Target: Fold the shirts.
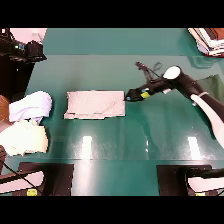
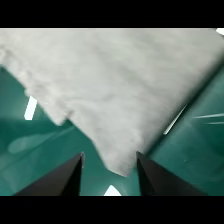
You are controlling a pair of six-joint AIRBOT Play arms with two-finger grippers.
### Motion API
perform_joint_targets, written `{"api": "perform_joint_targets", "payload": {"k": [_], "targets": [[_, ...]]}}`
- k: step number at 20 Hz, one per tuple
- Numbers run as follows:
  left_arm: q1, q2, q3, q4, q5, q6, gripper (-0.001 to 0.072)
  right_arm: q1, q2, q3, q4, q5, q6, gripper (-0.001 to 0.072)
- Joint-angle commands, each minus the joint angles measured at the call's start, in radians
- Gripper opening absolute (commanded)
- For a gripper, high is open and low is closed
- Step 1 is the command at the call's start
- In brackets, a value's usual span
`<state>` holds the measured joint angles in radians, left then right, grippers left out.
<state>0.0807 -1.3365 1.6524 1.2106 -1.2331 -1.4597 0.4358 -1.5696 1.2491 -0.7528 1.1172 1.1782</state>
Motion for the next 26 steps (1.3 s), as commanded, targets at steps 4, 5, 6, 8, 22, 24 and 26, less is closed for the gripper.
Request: {"api": "perform_joint_targets", "payload": {"k": [4, 5, 6, 8, 22, 24, 26], "targets": [[-0.002, 0.001, 0.001, -0.026, 0.019, 0.002, 0.0023, -0.073, -0.003, -0.212, 0.215, -0.118, -0.013, 0.0604], [-0.002, 0.001, 0.001, -0.031, 0.019, 0.002, 0.0022, -0.056, -0.035, -0.193, 0.24, -0.111, -0.024, 0.0601], [-0.002, 0.001, 0.001, -0.031, 0.018, 0.002, 0.0022, -0.029, -0.074, -0.161, 0.251, -0.108, -0.025, 0.0594], [-0.002, 0.001, 0.001, -0.04, 0.018, 0.002, 0.0022, 0.026, -0.148, -0.082, 0.277, -0.111, -0.025, 0.0593], [-0.148, 0.001, 0.0, -0.095, -0.019, 0.015, 0.0022, 0.012, -0.217, 0.248, 0.143, -0.212, 0.035, 0.0012], [-0.221, 0.001, 0.0, -0.095, -0.005, 0.032, 0.0022, -0.106, -0.132, 0.248, 0.06, -0.177, 0.049, 0.0012], [-0.282, 0.001, 0.0, -0.095, 0.018, 0.037, 0.0022, -0.254, -0.045, 0.248, 0.001, -0.136, 0.066, 0.0012]]}}
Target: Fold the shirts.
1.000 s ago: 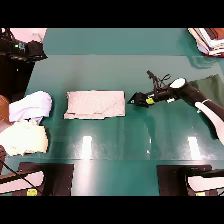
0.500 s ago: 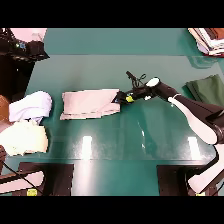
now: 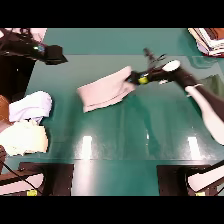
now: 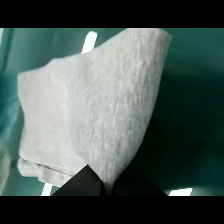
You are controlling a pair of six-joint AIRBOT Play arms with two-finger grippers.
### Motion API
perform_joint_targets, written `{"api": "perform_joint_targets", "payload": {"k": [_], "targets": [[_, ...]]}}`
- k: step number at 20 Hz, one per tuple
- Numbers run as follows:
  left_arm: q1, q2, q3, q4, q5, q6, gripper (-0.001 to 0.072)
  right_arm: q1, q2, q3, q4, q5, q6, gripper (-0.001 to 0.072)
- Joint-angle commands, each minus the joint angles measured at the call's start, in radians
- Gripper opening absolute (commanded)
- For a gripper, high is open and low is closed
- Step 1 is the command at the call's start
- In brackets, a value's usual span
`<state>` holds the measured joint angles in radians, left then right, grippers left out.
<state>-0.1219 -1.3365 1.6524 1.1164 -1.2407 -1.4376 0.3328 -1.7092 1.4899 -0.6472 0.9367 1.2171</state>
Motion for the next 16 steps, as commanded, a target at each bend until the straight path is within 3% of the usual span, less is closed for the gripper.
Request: {"api": "perform_joint_targets", "payload": {"k": [1, 8, 16], "targets": [[-0.103, 0.001, 0.0, -0.001, 0.041, 0.018, 0.0022, -0.221, 0.131, 0.007, -0.123, 0.061, 0.033, 0.0012], [-0.211, 0.001, 0.0, -0.002, 0.133, 0.016, 0.0022, -0.674, 0.267, 0.007, -0.15, 0.077, 0.032, 0.0012], [-0.236, 0.0, 0.0, -0.002, 0.133, 0.013, 0.0022, -0.857, 0.246, 0.045, -0.135, 0.0, 0.03, 0.0011]]}}
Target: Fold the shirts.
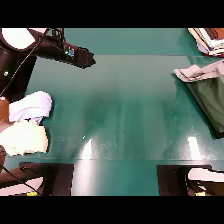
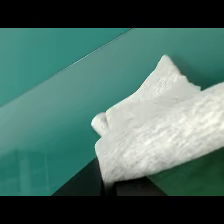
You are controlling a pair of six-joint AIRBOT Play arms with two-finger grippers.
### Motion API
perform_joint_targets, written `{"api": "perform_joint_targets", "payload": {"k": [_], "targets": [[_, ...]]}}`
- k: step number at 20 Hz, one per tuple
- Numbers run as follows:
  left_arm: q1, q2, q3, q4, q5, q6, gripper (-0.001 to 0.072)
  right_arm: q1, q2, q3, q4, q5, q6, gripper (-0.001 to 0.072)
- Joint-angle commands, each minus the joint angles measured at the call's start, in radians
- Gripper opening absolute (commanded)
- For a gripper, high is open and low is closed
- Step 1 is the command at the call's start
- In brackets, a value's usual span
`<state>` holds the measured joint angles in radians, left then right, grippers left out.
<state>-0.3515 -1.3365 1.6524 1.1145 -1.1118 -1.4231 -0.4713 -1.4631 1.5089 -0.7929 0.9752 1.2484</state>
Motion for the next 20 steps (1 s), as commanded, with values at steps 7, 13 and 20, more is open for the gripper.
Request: {"api": "perform_joint_targets", "payload": {"k": [7, 13, 20], "targets": [[-0.006, 0.0, 0.0, 0.0, 0.008, -0.001, 0.0022, -0.066, 0.0, 0.368, -0.057, 0.147, -0.072, 0.0011], [-0.006, 0.0, 0.0, 0.001, -0.008, 0.002, 0.0022, -0.122, 0.032, 0.378, -0.127, 0.364, -0.071, 0.0012], [-0.006, 0.0, 0.0, 0.002, -0.011, 0.015, 0.0022, -0.292, 0.179, 0.056, -0.281, 0.491, -0.071, 0.0013]]}}
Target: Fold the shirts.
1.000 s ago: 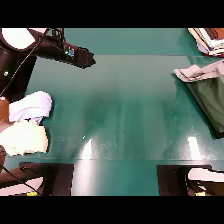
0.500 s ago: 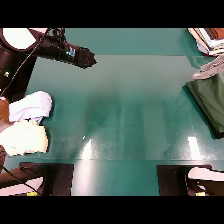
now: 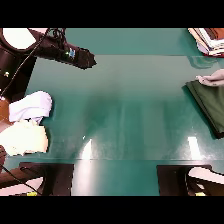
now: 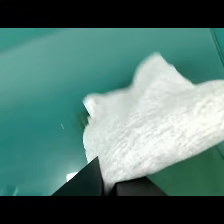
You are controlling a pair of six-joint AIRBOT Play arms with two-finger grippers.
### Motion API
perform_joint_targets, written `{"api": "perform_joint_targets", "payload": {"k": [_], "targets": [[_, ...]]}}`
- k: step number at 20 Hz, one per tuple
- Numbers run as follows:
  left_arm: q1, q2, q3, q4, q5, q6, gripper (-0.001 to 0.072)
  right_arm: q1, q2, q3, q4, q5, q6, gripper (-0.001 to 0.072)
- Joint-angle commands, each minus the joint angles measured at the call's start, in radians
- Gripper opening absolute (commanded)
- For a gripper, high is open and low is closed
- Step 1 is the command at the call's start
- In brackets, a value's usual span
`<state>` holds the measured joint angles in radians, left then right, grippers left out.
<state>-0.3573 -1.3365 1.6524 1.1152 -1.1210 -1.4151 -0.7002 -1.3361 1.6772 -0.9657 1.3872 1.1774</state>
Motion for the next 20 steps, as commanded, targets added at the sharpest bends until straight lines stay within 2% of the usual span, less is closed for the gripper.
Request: {"api": "perform_joint_targets", "payload": {"k": [1, 2, 4, 6, 8, 9, 11, 14, 17, 20], "targets": [[0.0, 0.0, 0.0, 0.001, -0.002, 0.011, 0.0022, -0.085, 0.07, -0.154, -0.164, 0.096, 0.002, 0.0017], [0.0, 0.0, 0.0, 0.001, -0.002, 0.011, 0.0022, -0.11, 0.091, -0.203, -0.202, 0.099, 0.013, 0.0041], [0.0, 0.0, 0.0, 0.002, -0.002, 0.011, 0.0022, -0.166, 0.128, -0.291, -0.245, 0.101, 0.019, 0.0237], [0.0, 0.0, 0.0, 0.002, -0.004, 0.011, 0.0022, -0.22, 0.161, -0.366, -0.269, 0.102, 0.019, 0.0284], [0.0, 0.0, 0.0, 0.002, -0.003, 0.011, 0.0022, -0.275, 0.188, -0.424, -0.265, 0.08, 0.019, 0.0544], [0.0, 0.0, 0.0, 0.002, -0.003, 0.011, 0.0022, -0.294, 0.199, -0.44, -0.256, 0.074, 0.019, 0.0569], [0.0, 0.0, 0.0, 0.002, -0.002, 0.01, 0.0022, -0.301, 0.214, -0.442, -0.213, 0.056, 0.019, 0.0568], [0.0, 0.0, 0.0, 0.002, 0.0, 0.01, 0.0023, -0.235, 0.247, -0.441, -0.042, -0.006, 0.019, 0.0565], [0.0, 0.0, 0.0, 0.003, 0.007, 0.01, 0.0023, -0.055, 0.286, -0.441, 0.096, -0.041, 0.019, 0.0563], [0.0, 0.001, 0.0, 0.0, -0.013, 0.009, 0.0023, 0.185, 0.309, -0.441, 0.107, -0.065, 0.019, 0.0551]]}}
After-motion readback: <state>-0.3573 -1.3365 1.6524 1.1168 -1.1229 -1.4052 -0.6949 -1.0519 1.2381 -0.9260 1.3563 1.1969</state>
